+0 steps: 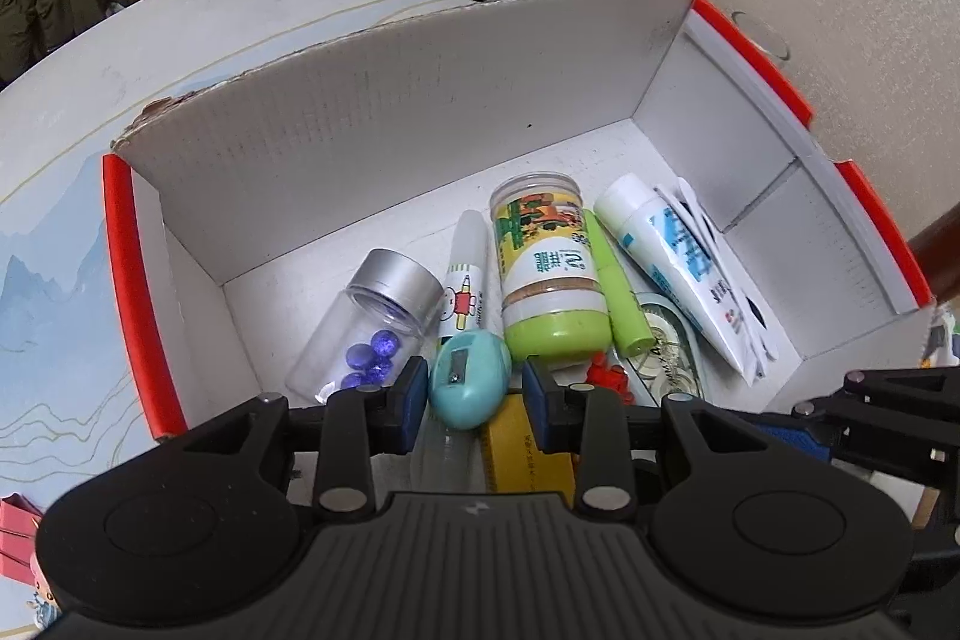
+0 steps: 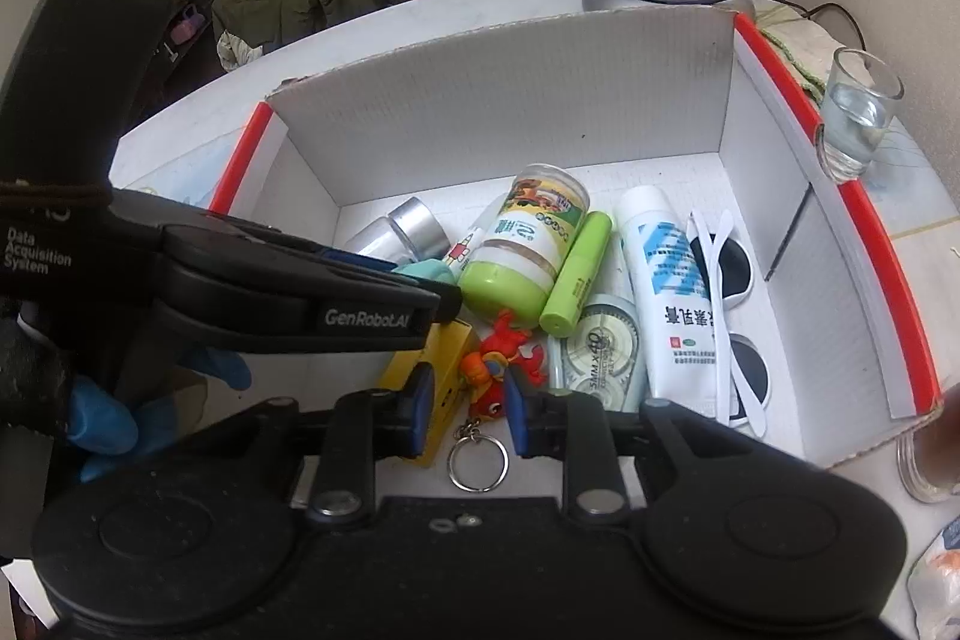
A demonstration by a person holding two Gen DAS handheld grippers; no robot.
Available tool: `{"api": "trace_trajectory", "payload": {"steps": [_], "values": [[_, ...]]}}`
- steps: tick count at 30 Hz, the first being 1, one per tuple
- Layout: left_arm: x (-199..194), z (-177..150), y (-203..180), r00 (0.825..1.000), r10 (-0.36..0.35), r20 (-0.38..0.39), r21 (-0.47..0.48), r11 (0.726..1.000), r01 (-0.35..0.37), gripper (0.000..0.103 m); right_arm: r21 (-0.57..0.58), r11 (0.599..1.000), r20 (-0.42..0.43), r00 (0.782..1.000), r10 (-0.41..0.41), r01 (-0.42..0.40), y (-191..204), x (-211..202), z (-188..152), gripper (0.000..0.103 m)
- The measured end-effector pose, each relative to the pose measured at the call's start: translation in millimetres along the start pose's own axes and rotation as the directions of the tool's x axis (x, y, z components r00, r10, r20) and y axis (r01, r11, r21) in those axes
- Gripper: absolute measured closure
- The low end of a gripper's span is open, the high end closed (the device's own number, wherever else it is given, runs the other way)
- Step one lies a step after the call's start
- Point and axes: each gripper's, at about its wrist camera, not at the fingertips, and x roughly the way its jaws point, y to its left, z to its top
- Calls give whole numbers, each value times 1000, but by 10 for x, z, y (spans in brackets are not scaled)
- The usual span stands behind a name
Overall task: Organize rigid objects
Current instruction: 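Open both grippers to release the sharpener and keychain in the box, then withdraw both grippers and reach toward the pink binder clip and doll figure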
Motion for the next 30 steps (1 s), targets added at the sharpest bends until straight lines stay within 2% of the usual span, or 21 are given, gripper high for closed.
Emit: {"api": "trace_trajectory", "payload": {"steps": [5, 9, 11, 13, 18, 21, 23, 30], "values": [[-133, -54, -7, 999, -36, 31, -3, 999, 36, 60, 5, 1000, 11, 1000, -12, 12, 16, -52, -5, 73], [-275, -94, 4, 996, -56, 66, -6, 998, 56, 58, 7, 1000, 23, 1000, -21, 21, 44, -108, -14, 68], [-349, -110, 15, 995, -59, 82, -6, 998, 60, 49, 9, 1000, 29, 999, -23, 23, 61, -143, -20, 65], [-438, -139, 33, 993, -61, 105, -3, 998, 62, 45, 13, 1000, 36, 999, -25, 25, 79, -177, -25, 63], [-646, -215, 95, 986, -72, 147, -1, 997, 73, 45, 16, 999, 52, 998, -28, 28, 148, -273, -42, 60], [-793, -288, 130, 981, -76, 177, 6, 997, 76, 41, 20, 999, 69, 997, -37, 36, 199, -346, -59, 52], [-892, -344, 162, 977, -74, 198, 6, 997, 74, 34, 21, 999, 81, 996, -42, 40, 241, -397, -75, 46], [-1222, -558, 320, 963, -93, 253, 16, 996, 92, 34, 17, 999, 121, 992, -47, 45, 454, -574, -141, 36]]}}
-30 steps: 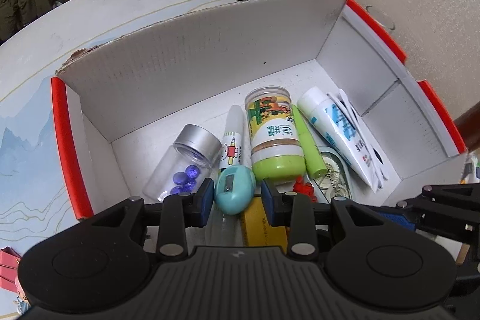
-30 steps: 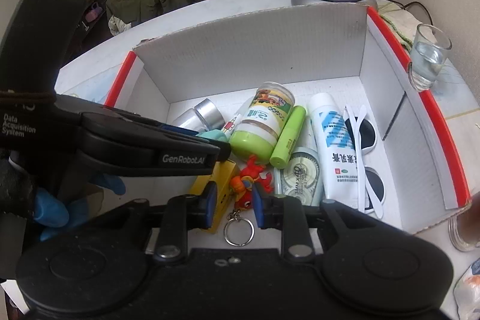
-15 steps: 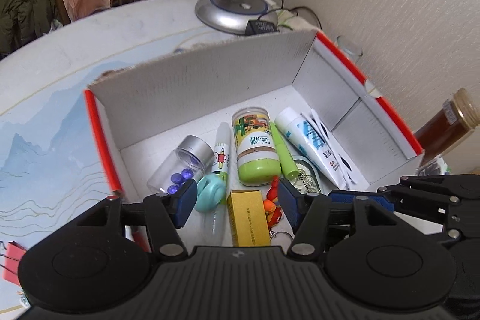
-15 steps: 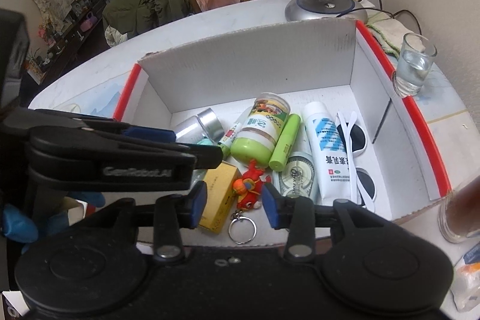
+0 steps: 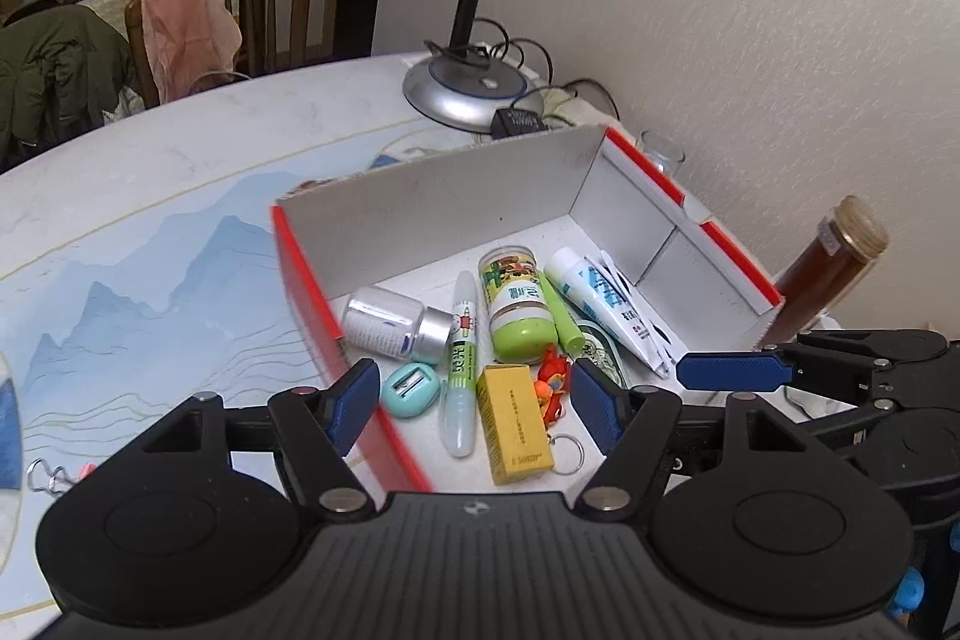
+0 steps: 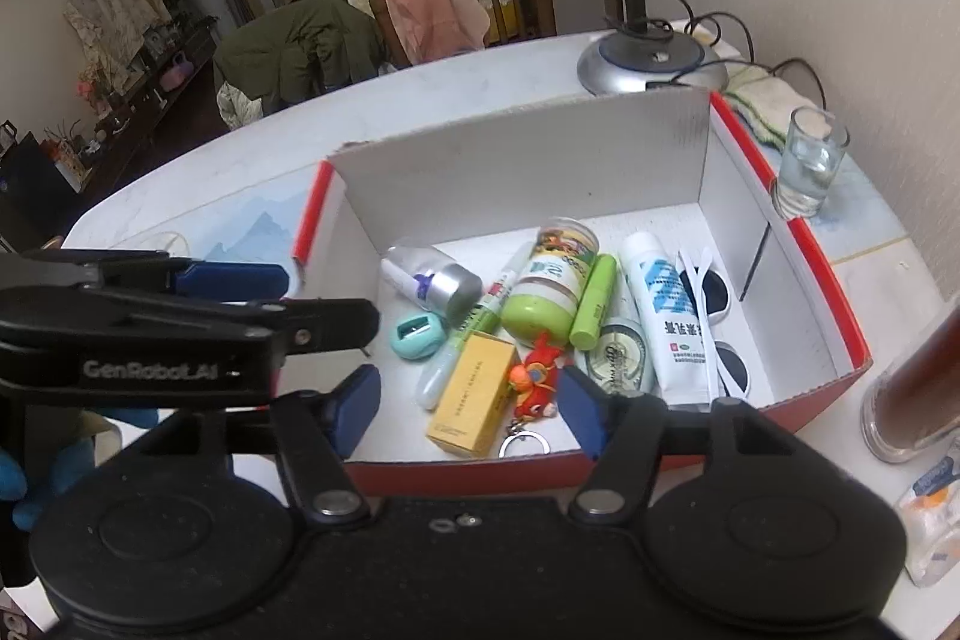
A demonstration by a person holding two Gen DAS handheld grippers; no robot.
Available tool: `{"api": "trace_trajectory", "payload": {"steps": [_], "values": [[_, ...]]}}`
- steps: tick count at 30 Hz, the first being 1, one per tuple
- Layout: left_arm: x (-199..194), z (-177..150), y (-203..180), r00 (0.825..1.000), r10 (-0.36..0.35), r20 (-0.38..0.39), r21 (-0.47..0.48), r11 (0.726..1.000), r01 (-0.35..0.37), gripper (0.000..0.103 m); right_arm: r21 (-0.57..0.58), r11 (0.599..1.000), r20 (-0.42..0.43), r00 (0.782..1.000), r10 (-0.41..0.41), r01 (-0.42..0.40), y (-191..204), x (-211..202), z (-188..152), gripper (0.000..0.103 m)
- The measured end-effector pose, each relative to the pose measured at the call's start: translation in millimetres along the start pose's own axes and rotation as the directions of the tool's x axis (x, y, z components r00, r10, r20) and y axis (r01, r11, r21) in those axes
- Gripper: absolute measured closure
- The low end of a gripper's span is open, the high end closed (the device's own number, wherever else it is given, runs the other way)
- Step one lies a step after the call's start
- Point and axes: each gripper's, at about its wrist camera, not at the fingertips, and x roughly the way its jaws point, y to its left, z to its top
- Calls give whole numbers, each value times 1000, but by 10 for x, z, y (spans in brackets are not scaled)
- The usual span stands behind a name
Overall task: Organize rigid objects
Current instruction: 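Withdraw both grippers and reach toward the pink binder clip and doll figure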
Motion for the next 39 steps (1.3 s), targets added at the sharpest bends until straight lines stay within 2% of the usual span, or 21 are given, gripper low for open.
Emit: {"api": "trace_trajectory", "payload": {"steps": [7, 9, 11, 14, 17, 23, 27, 29, 35, 39], "values": [[-418, -163, 206, 998, 23, 57, -1, 1000, -23, 33, 2, 1000, 32, 999, -11, 11, 260, -116, -77, 23], [-524, -215, 281, 997, 31, 70, -4, 1000, -31, 29, 6, 1000, 36, 999, -9, 8, 337, -137, -105, 22], [-626, -271, 364, 996, 42, 83, -9, 999, -41, 23, -3, 1000, 46, 999, -5, 6, 432, -162, -129, 17], [-772, -358, 504, 994, 52, 96, -14, 999, -51, 22, -20, 1000, 68, 998, -6, 7, 589, -214, -177, 10], [-895, -464, 663, 992, 71, 101, -21, 997, -69, 22, -17, 1000, 85, 996, 16, -14, 729, -249, -207, 7], [-1077, -668, 992, 993, 64, 101, -47, 997, -60, 19, -23, 999, 95, 995, 42, -40, 1036, -231, -249, 6], [-1139, -809, 1185, 992, 78, 97, -54, 996, -73, 11, -37, 998, 86, 995, 54, -51, 1245, -179, -285, 6], [-1176, -872, 1285, 991, 89, 100, -63, 995, -83, 0, -44, 998, 76, 995, 57, -53, 1341, -140, -302, 6], [-1194, -1045, 1545, 985, 131, 117, -72, 990, -123, 0, -51, 998, 54, 997, 50, -47, 1601, -22, -317, 6], [-1129, -1131, 1782, 983, 152, 106, -111, 984, -140, 0, -62, 998, 28, 999, 35, -33, 1773, 119, -293, 6]]}}
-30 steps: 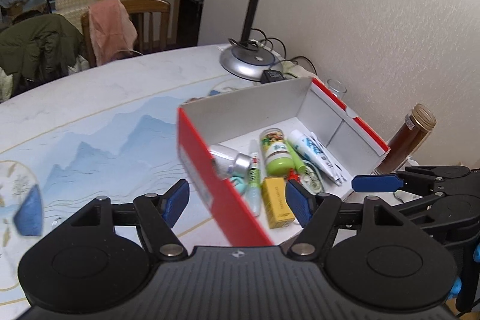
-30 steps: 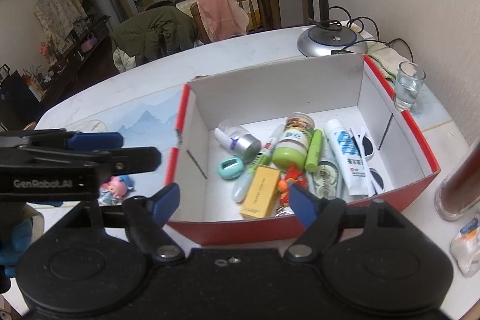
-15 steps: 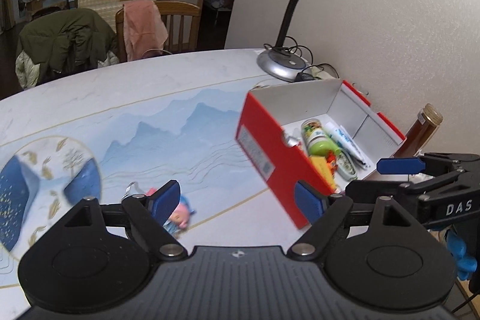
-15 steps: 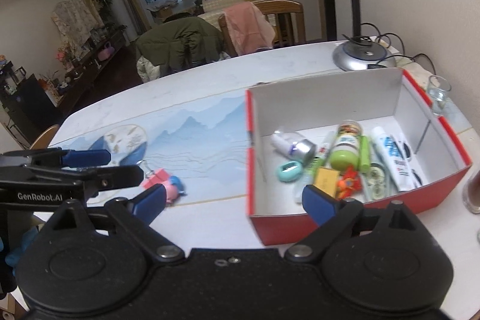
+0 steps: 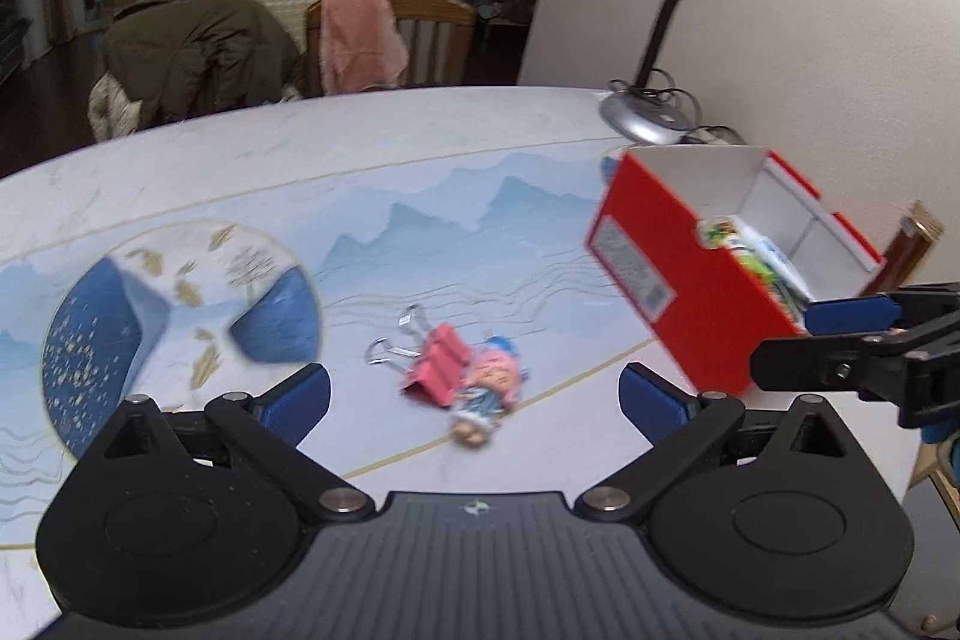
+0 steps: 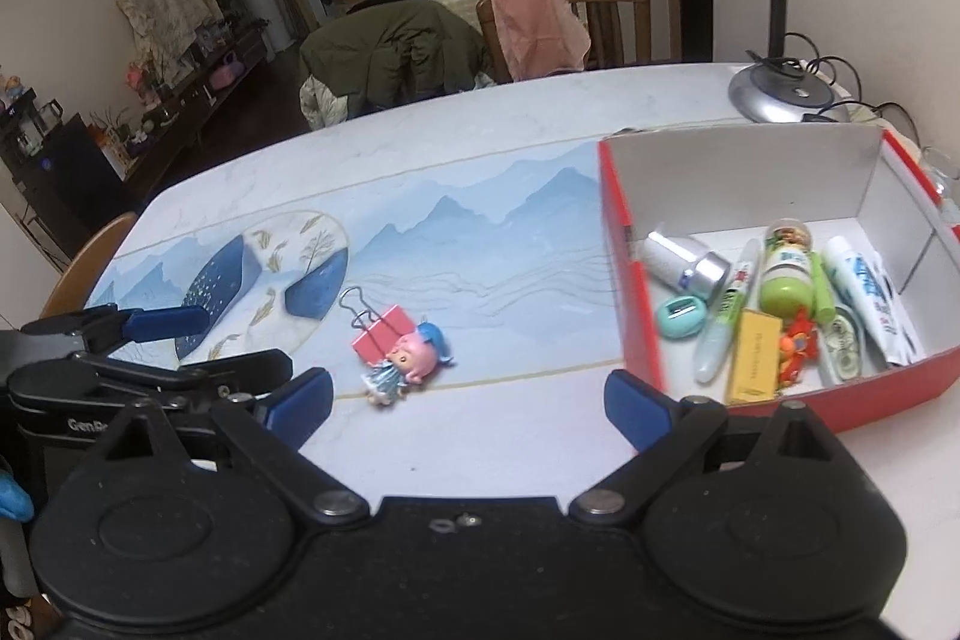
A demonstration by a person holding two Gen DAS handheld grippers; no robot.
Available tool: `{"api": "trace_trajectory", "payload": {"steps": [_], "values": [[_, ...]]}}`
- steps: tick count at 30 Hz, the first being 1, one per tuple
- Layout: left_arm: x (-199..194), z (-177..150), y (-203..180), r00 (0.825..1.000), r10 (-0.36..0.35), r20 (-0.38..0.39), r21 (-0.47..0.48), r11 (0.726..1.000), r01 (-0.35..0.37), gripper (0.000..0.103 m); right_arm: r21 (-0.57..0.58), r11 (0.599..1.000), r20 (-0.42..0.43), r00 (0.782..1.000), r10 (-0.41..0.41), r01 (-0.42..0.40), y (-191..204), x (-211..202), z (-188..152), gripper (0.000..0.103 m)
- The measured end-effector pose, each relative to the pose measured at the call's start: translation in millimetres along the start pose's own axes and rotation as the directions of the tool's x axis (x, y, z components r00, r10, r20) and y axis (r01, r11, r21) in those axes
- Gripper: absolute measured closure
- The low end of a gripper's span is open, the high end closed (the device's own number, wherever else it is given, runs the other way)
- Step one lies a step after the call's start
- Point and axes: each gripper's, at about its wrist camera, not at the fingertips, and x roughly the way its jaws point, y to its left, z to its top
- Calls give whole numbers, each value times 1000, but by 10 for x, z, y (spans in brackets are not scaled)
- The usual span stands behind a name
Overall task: Organize rigid objects
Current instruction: 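Withdraw both grippers and reach toward the pink binder clip and doll figure, then grasp the pink binder clip with the left gripper while the right gripper grasps the doll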
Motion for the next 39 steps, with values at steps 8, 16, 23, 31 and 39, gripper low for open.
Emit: {"api": "trace_trajectory", "payload": {"steps": [8, 16, 23, 31, 39], "values": [[334, -79, 335, 999, 35, -40, 0, 999, -35, 0, 27, 1000, -69, 998, -13, 15, 163, 363, 68, 8], [690, -88, 409, 997, 49, -52, 67, 997, -45, 0, 69, 997, -138, 990, -32, 41, 216, 754, 150, 12], [932, -64, 409, 997, 51, -66, 114, 993, -43, 0, 136, 989, -203, 978, -37, 66, 207, 1147, 180, 22], [1105, -88, 387, 998, 48, -28, 146, 988, -44, 1, 216, 971, -247, 968, -43, 99, 169, 1428, 235, 30], [1166, -98, 328, 1000, 18, 3, 180, 983, -18, 13, 257, 959, -285, 958, -42, 119, 140, 1624, 230, 44]]}}
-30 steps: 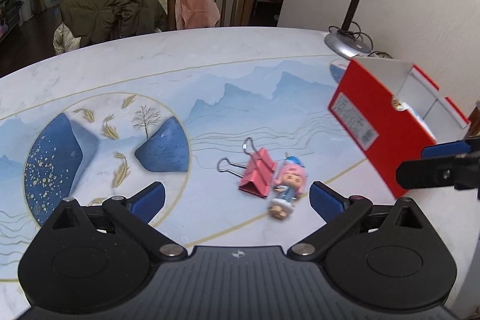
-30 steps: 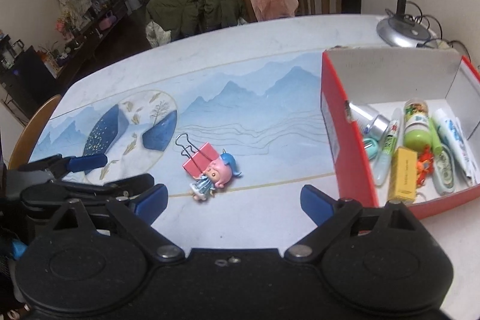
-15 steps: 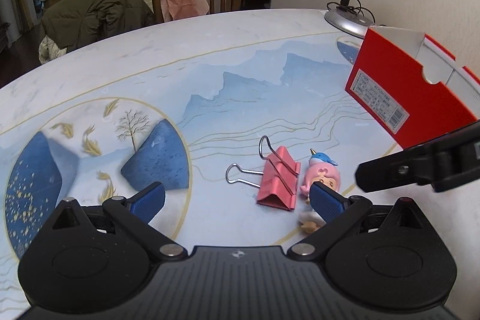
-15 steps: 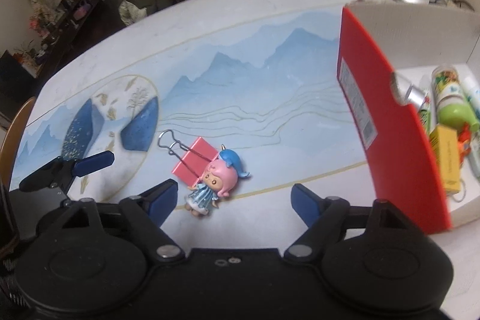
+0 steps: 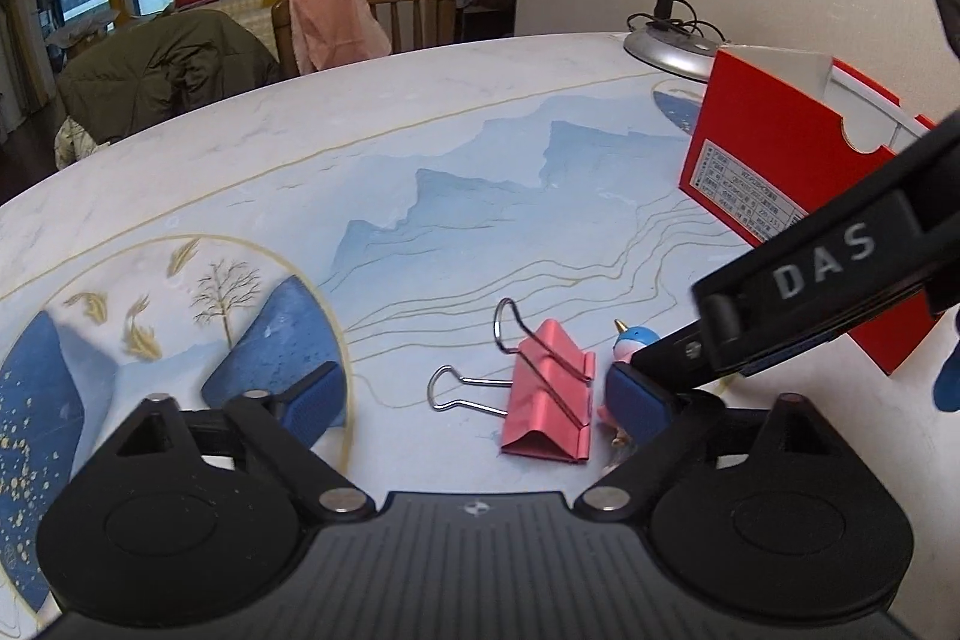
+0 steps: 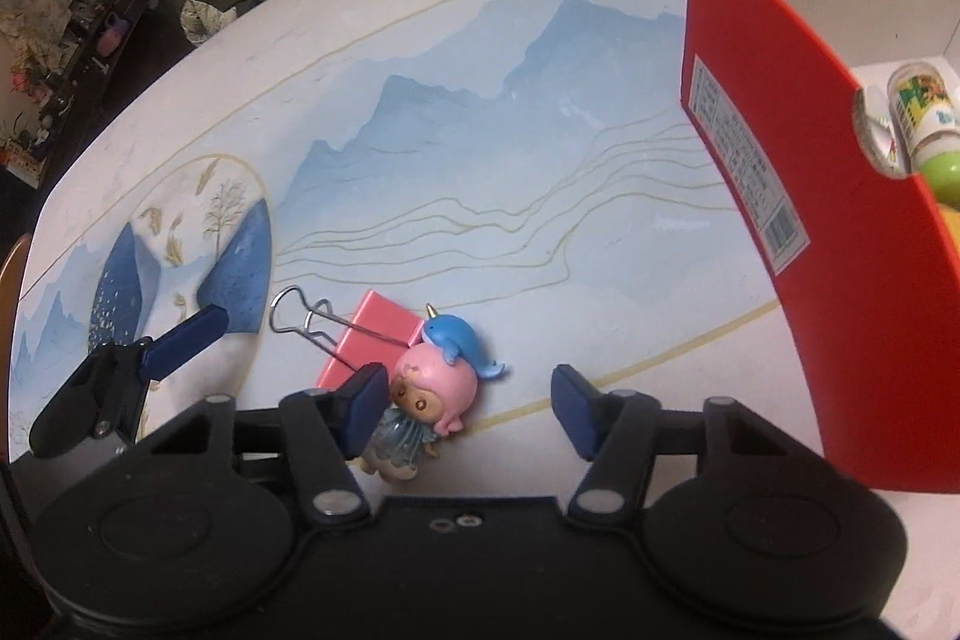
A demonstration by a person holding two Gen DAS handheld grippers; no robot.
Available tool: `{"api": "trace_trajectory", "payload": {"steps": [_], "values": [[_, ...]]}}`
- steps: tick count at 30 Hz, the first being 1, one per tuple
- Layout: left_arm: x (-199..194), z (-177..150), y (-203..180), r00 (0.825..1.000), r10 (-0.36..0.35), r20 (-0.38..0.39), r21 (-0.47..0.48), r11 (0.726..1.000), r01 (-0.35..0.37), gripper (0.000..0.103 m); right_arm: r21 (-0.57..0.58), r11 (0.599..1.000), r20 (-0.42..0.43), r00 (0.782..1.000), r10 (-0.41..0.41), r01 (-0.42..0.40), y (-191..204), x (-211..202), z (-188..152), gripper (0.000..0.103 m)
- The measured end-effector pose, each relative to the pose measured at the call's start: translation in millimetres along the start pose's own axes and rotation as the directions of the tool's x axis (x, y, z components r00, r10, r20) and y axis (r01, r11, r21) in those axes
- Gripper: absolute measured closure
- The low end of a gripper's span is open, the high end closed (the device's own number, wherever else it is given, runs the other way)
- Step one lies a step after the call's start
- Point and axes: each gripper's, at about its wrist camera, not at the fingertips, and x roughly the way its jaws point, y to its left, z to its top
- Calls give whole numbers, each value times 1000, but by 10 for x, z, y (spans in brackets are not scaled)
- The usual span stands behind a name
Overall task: Organize rigid objects
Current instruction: 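Grasp the pink binder clip with the left gripper while the right gripper grasps the doll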
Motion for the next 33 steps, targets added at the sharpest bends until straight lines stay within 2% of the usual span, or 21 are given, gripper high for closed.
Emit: {"api": "trace_trajectory", "payload": {"steps": [3, 5, 8, 16, 19, 25, 33], "values": [[27, 3, -22, 1000, -13, 5, 7, 1000, 13, 25, 2, 1000, -12, 1000, 1, -1, 9, 43, 5, 48], [46, 0, -43, 1000, -22, 6, 17, 1000, 22, 36, 6, 1000, -13, 1000, 7, -7, 10, 55, 4, 49], [70, -3, -74, 1000, -30, 10, 30, 999, 29, 45, 12, 1000, -12, 1000, 12, -12, 7, 64, 15, 51], [146, 3, -70, 998, -66, -1, 14, 998, 66, 57, 40, 999, -21, 999, 24, -24, -28, 106, 57, 53], [156, 7, -56, 997, -76, -1, 1, 997, 76, 59, 64, 997, -25, 998, 50, -48, -60, 123, 65, 59], [148, 7, -65, 994, -112, -4, -13, 994, 112, 76, 84, 994, -14, 998, 69, -67, -103, 114, 50, 61], [96, -25, -2, 993, -115, -14, -65, 991, 114, 79, 87, 992, 1, 996, 92, -92, -129, 44, -16, 61]]}}
